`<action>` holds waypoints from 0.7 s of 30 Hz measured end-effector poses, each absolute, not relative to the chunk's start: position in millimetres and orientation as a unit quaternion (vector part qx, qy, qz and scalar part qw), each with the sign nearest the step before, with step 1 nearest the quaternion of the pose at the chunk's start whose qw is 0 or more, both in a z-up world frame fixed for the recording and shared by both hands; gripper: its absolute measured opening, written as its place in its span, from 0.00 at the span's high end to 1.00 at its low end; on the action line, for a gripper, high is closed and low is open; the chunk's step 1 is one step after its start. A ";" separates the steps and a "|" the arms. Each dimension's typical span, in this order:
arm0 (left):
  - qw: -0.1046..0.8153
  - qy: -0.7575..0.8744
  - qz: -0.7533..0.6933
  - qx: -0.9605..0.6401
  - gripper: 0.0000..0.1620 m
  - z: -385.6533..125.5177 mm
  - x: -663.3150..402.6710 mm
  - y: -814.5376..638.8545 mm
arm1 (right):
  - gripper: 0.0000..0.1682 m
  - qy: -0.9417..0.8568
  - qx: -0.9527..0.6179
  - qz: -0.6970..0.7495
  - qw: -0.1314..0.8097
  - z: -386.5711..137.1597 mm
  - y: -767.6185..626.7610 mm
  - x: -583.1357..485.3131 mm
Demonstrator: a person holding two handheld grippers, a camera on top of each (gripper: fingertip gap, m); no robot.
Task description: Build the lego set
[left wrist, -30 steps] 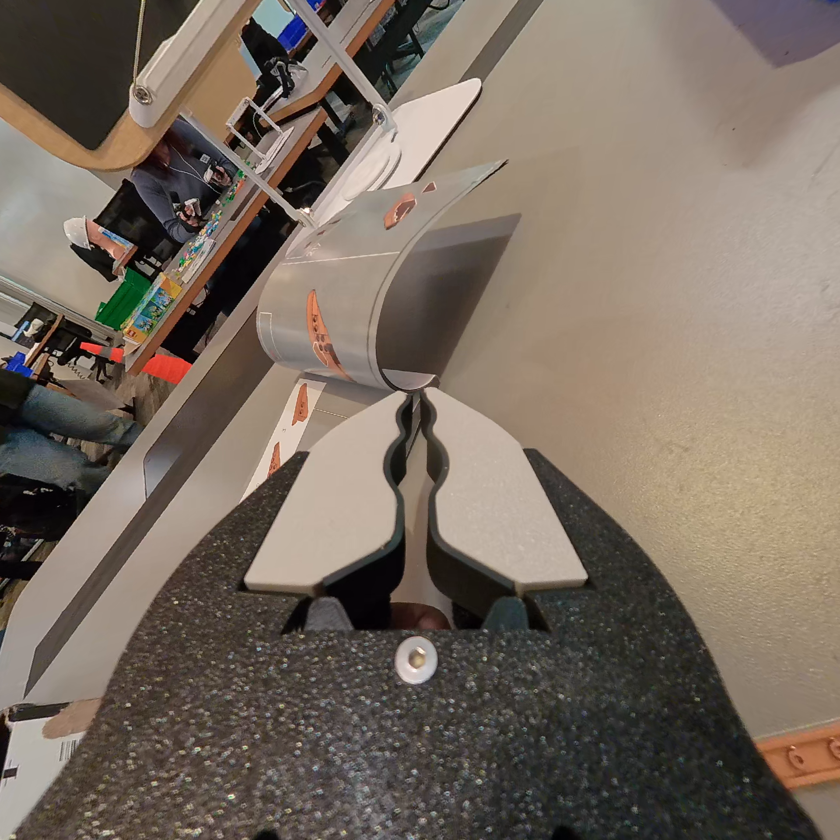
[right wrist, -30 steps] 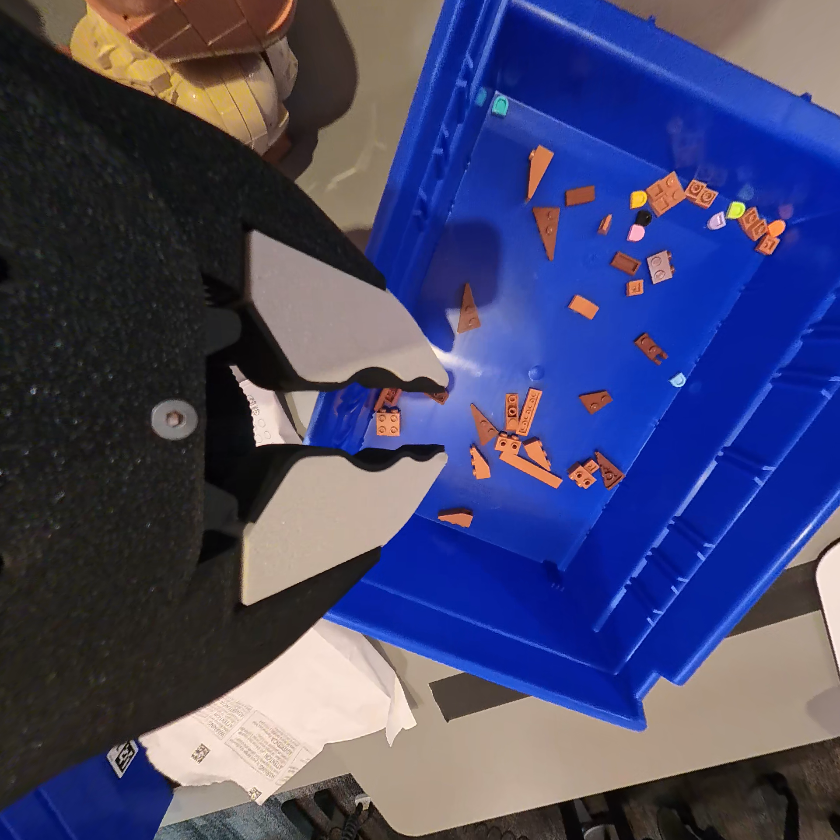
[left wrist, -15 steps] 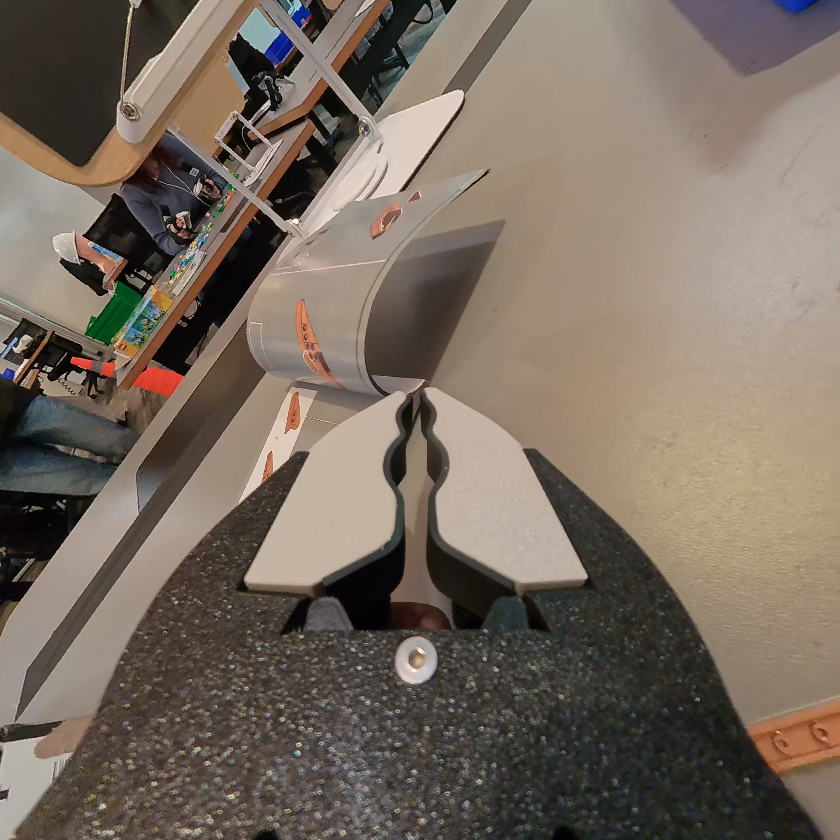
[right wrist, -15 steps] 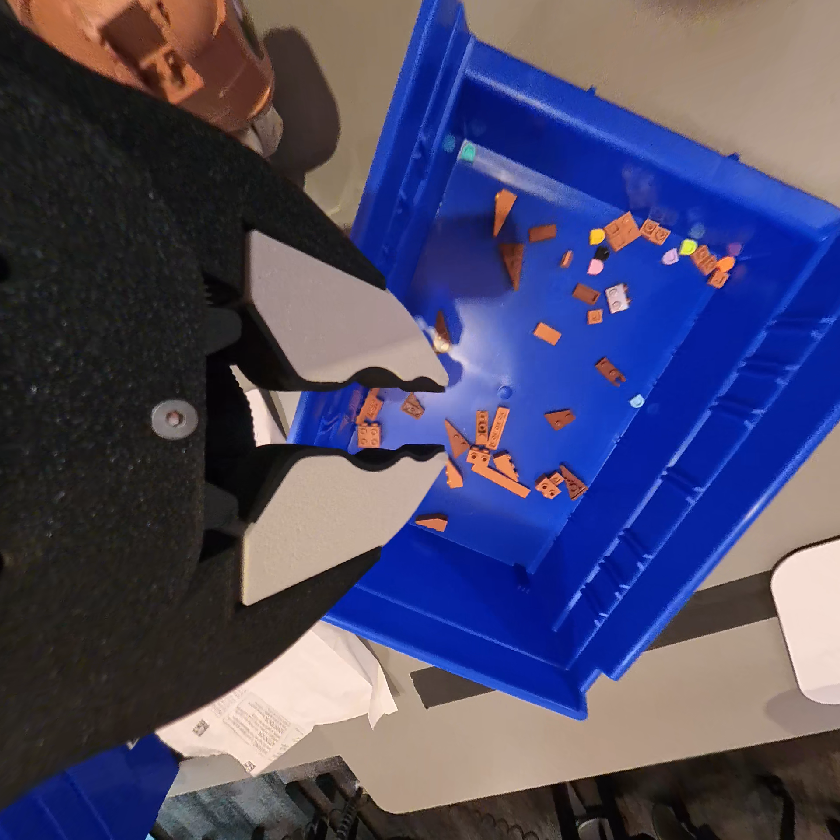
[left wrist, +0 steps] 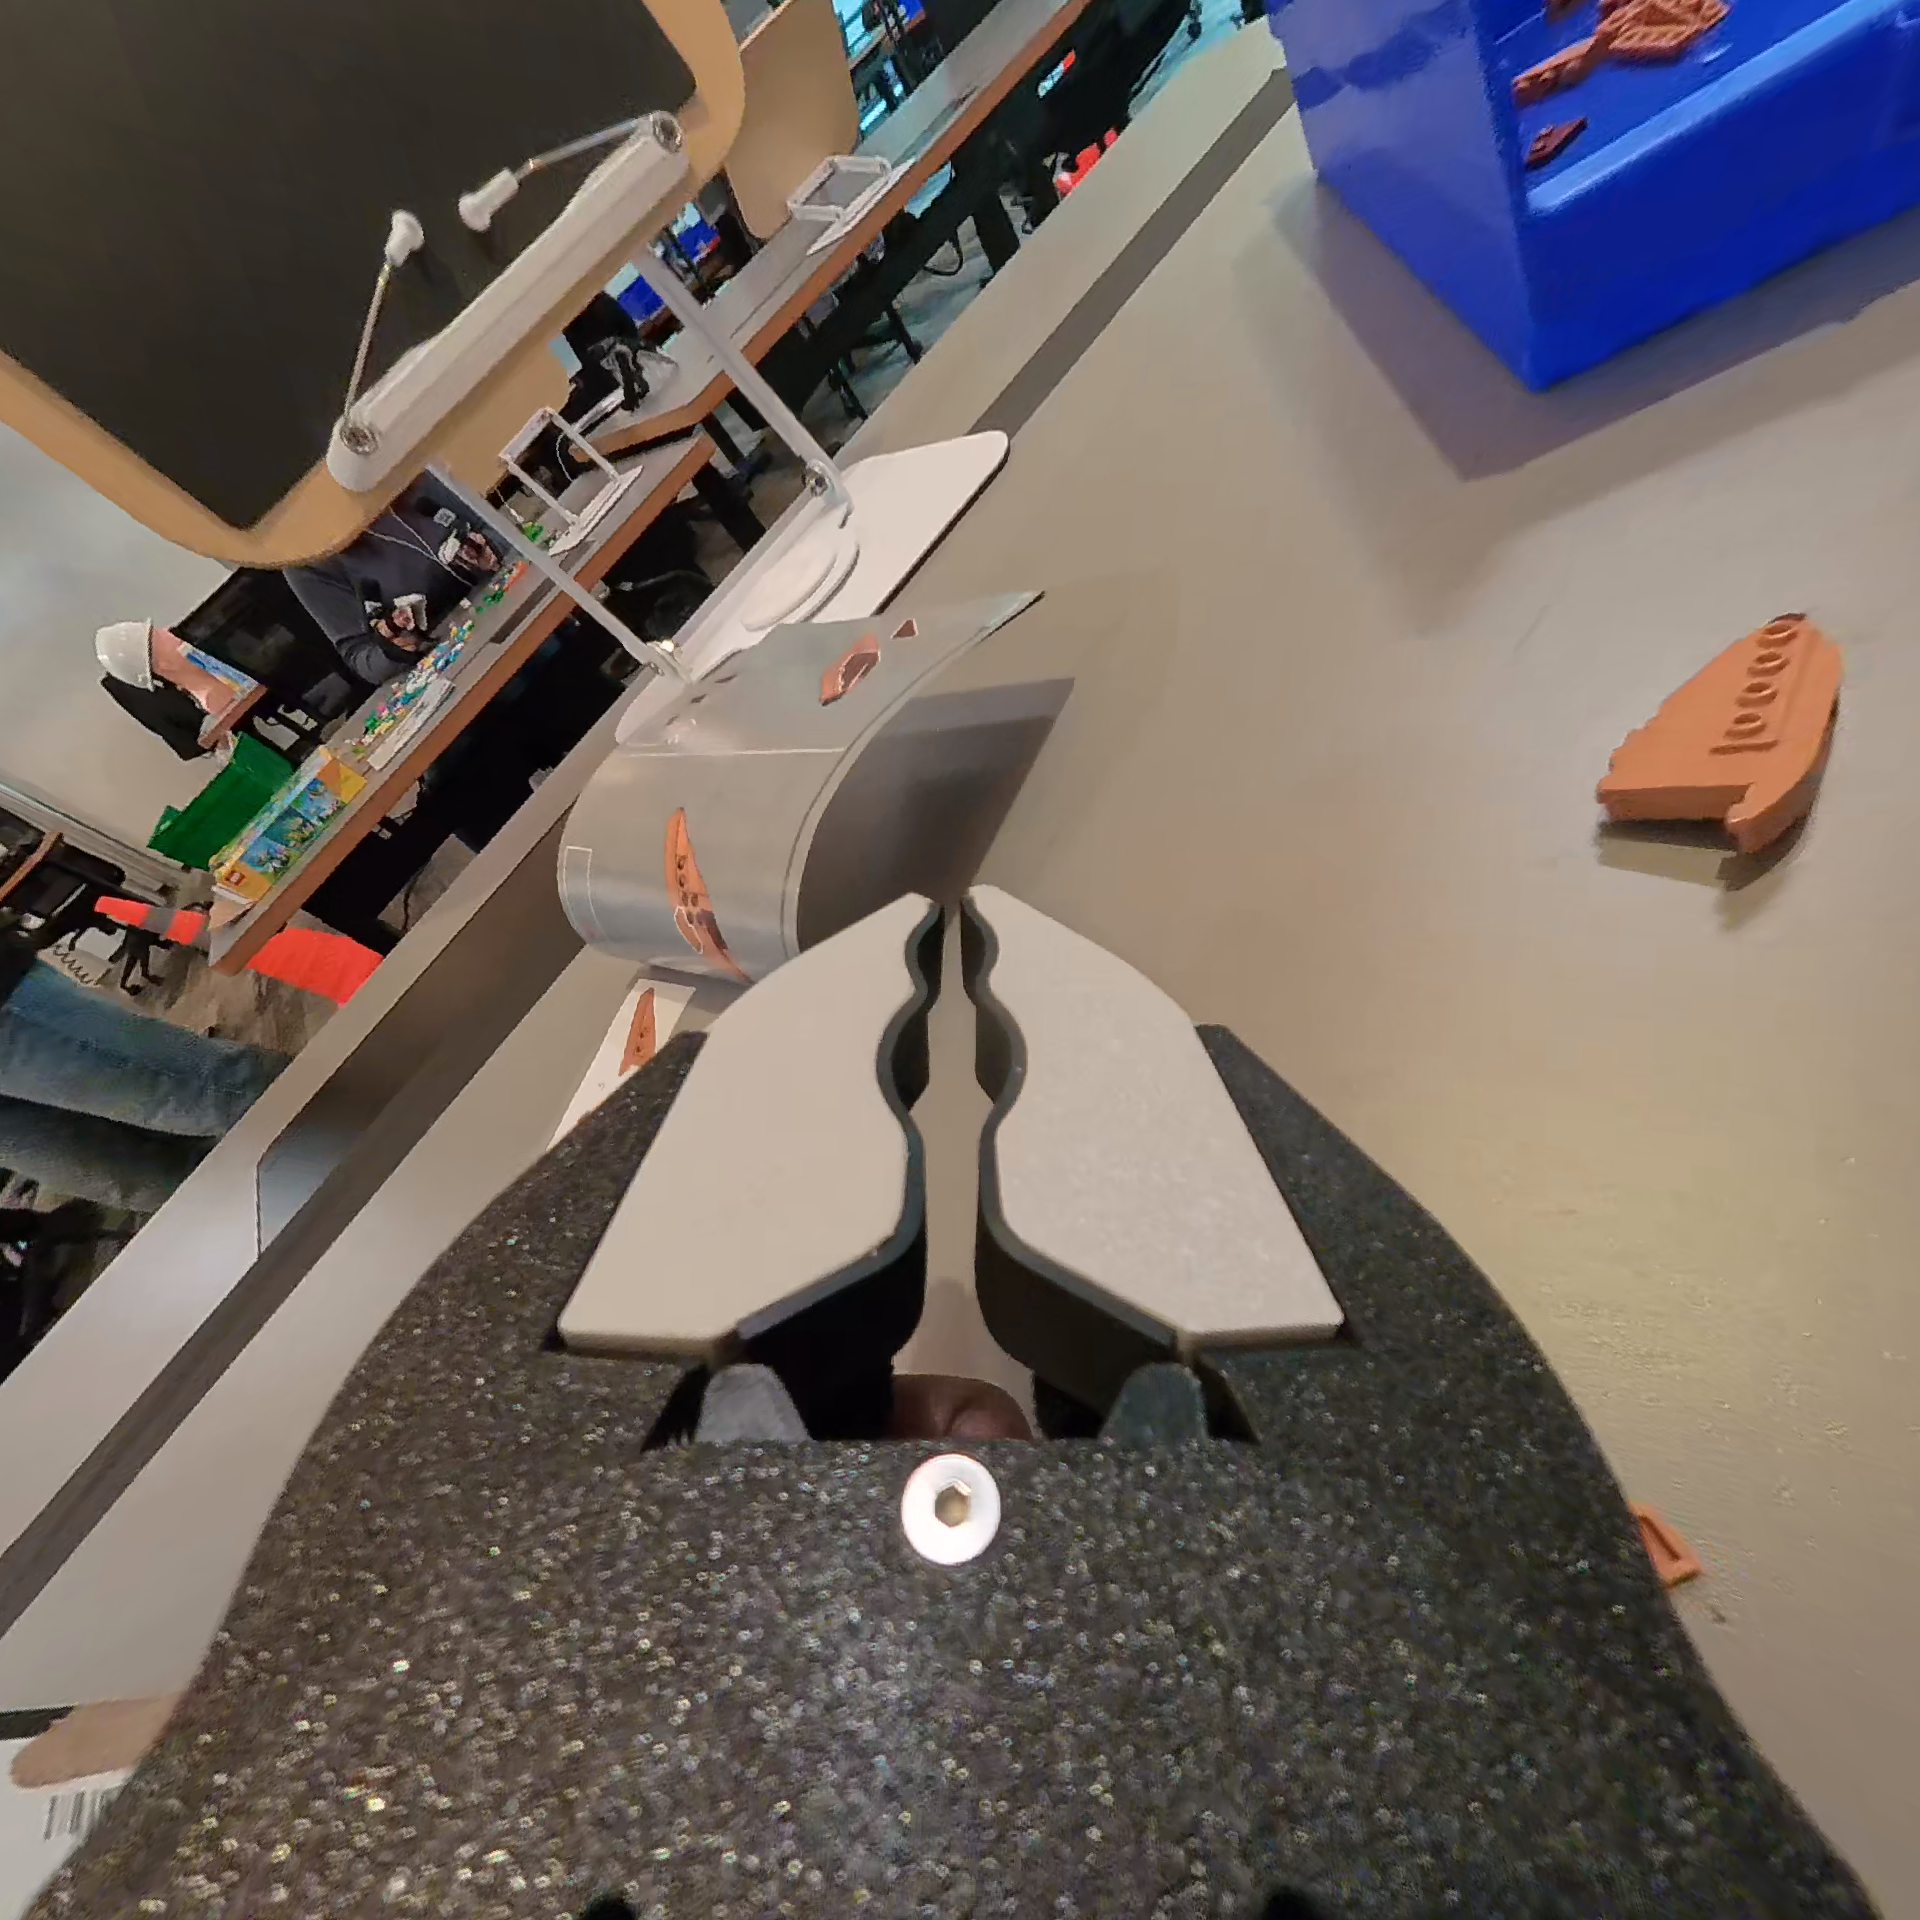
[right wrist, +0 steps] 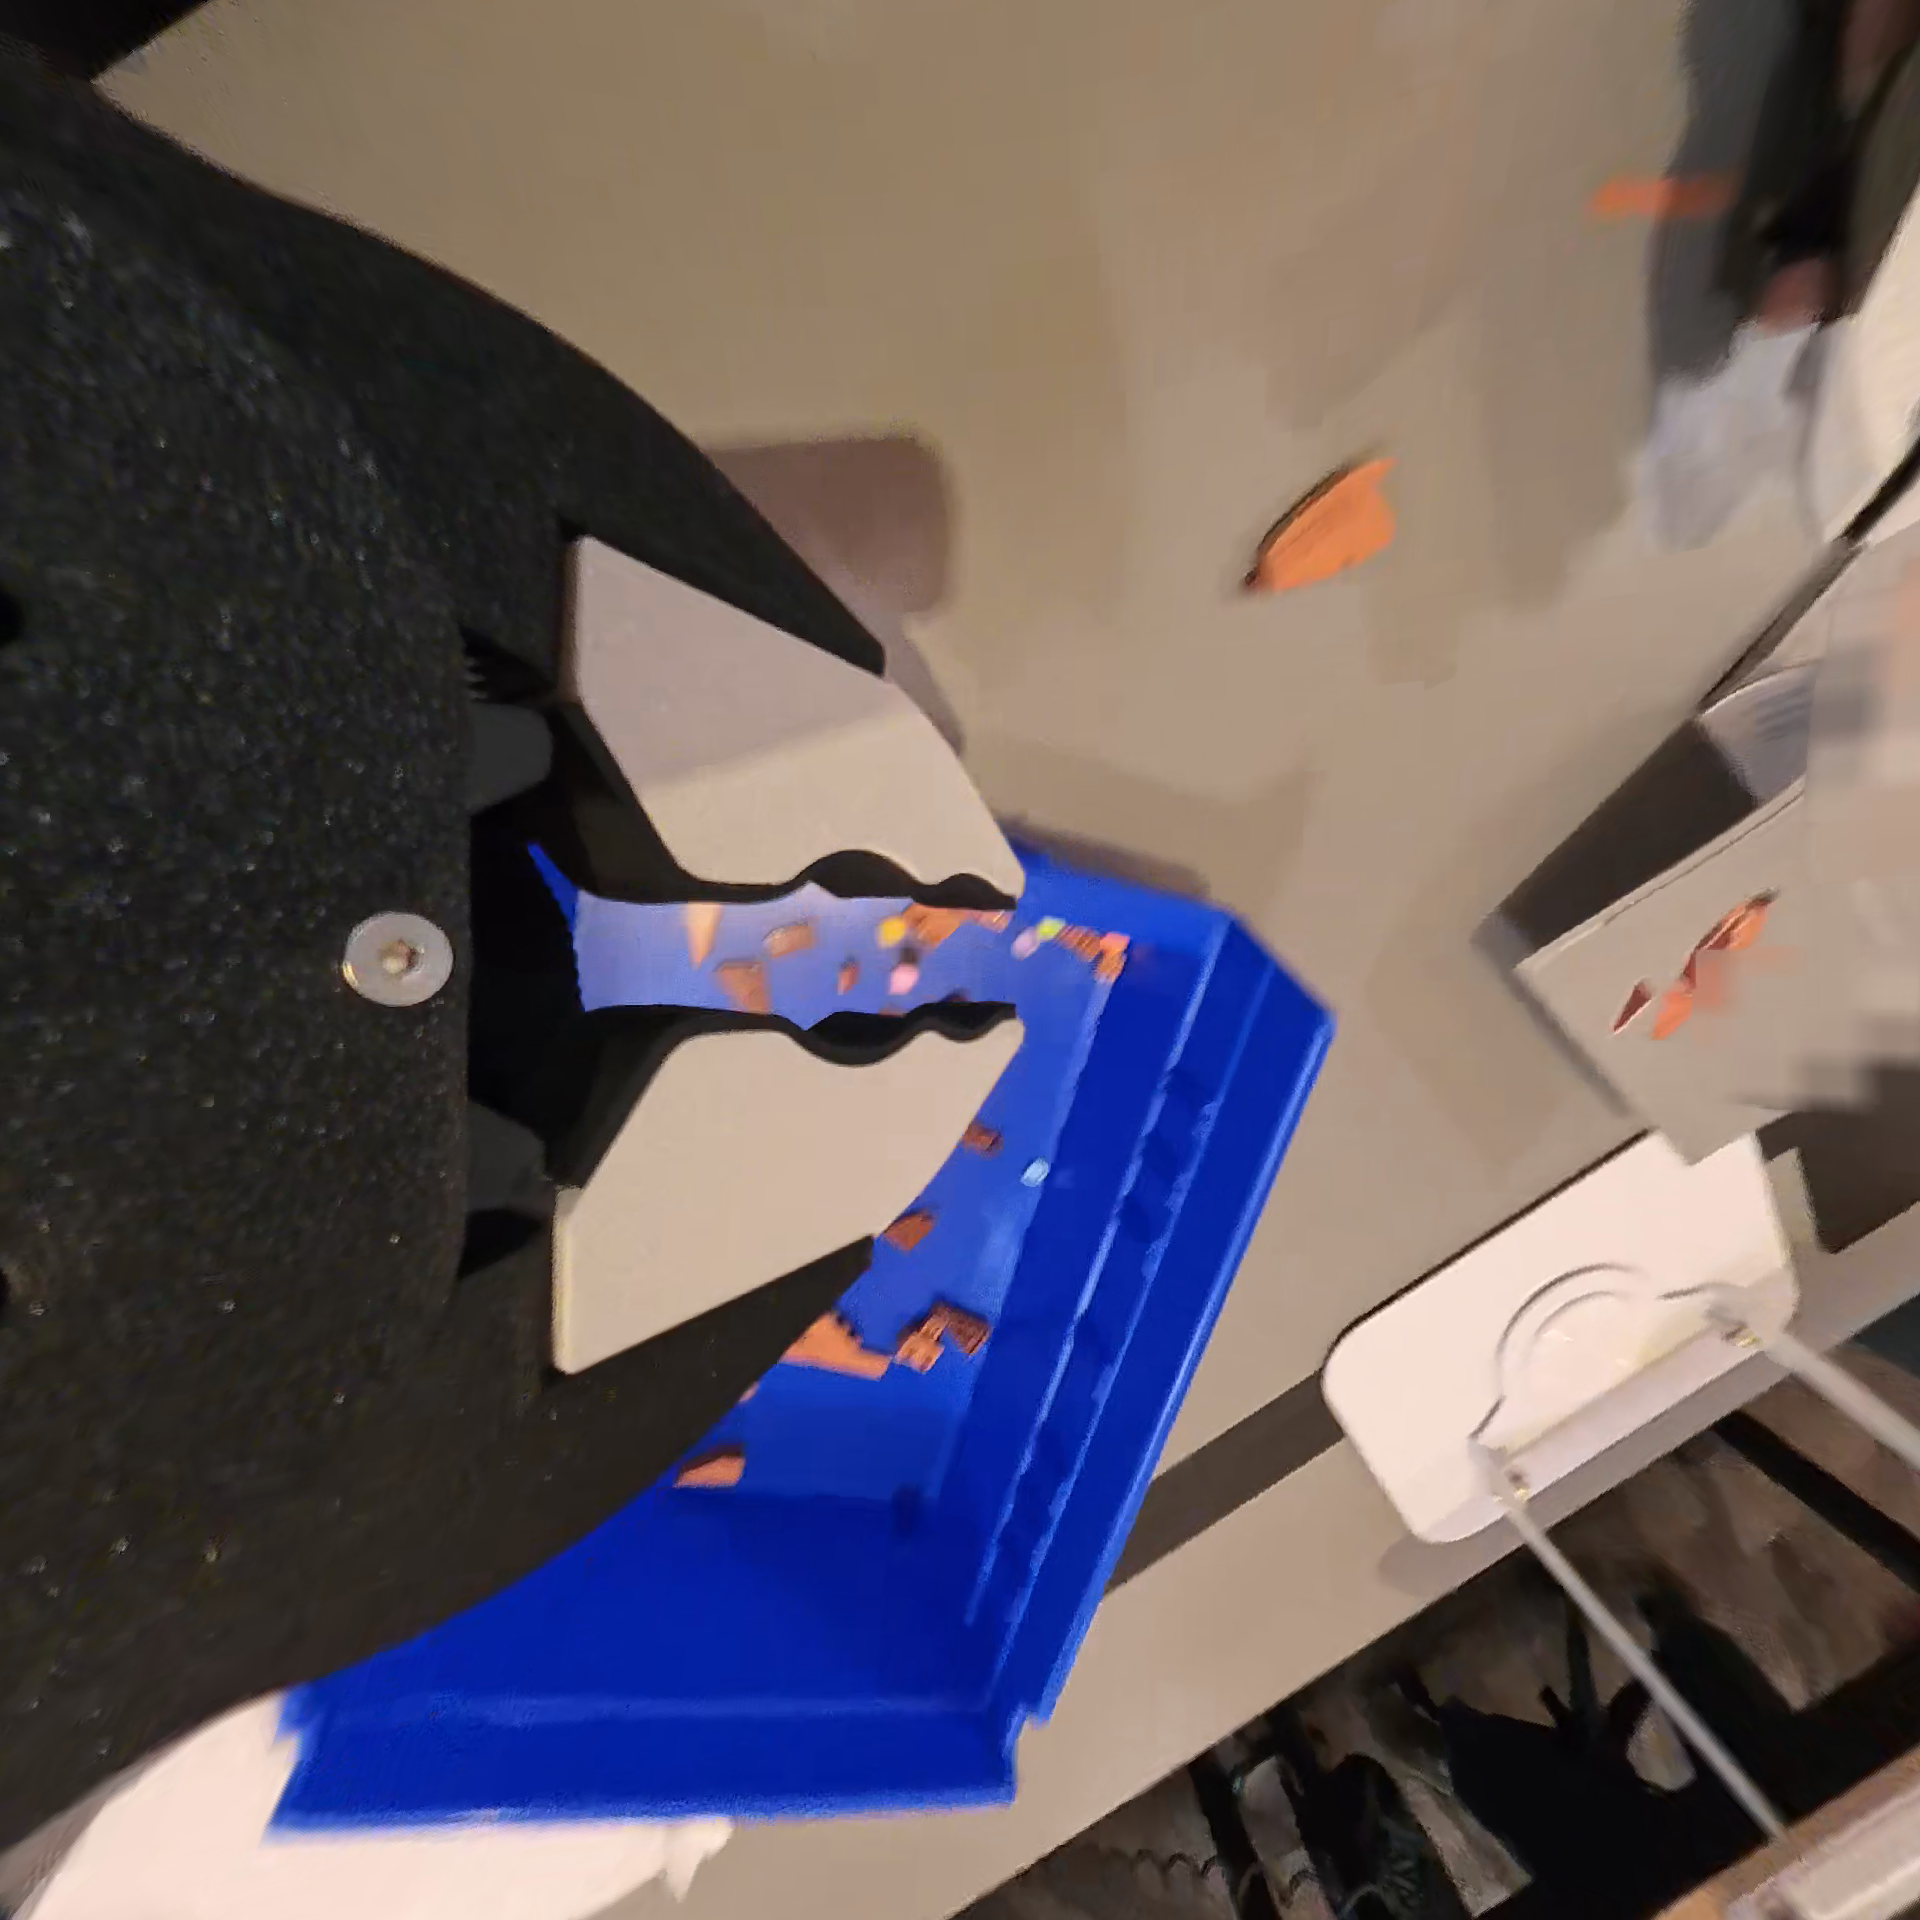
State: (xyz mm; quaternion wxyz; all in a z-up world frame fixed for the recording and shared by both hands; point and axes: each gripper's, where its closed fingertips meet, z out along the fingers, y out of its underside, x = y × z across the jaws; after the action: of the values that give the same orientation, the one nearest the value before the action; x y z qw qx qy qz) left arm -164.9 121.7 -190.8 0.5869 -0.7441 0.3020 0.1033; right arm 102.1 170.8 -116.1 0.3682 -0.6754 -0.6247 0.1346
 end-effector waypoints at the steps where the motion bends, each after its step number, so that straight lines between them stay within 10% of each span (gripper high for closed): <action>1: 0.590 0.303 0.104 -0.741 0.98 -189.0 -163.9 121.1 | 0.91 -0.616 -0.676 0.150 0.376 -120.6 161.0 91.4; 21: 0.630 0.261 0.035 -0.730 0.99 -177.3 -154.4 112.2 | 0.92 -0.556 -0.595 0.347 0.464 -166.1 125.0 -62.5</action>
State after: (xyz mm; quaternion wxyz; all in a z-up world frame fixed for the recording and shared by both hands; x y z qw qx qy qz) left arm -154.4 112.2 -177.3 0.6303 -0.7302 0.2615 0.0347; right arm -62.5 125.0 -166.1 0.4642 -0.5953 -0.5561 0.3475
